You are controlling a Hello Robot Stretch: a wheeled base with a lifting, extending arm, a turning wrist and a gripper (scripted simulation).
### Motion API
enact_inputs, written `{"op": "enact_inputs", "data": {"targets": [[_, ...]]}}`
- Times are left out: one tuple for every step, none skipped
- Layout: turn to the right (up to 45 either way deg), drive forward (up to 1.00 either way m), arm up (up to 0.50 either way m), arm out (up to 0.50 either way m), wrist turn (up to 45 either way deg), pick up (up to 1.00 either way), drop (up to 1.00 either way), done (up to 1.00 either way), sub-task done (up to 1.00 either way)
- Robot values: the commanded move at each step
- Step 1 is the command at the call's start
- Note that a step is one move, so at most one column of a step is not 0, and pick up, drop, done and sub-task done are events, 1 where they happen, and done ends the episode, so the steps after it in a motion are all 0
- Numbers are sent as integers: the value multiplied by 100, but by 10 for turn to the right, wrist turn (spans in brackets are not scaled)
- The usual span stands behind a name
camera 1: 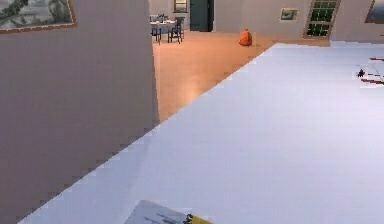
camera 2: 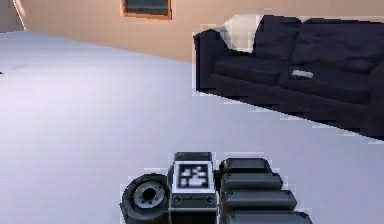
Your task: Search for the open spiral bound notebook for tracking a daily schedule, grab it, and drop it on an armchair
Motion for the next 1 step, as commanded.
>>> {"op": "enact_inputs", "data": {"targets": [[0, 100, 0, 0, 0, 0, 0, 0, 0]]}}
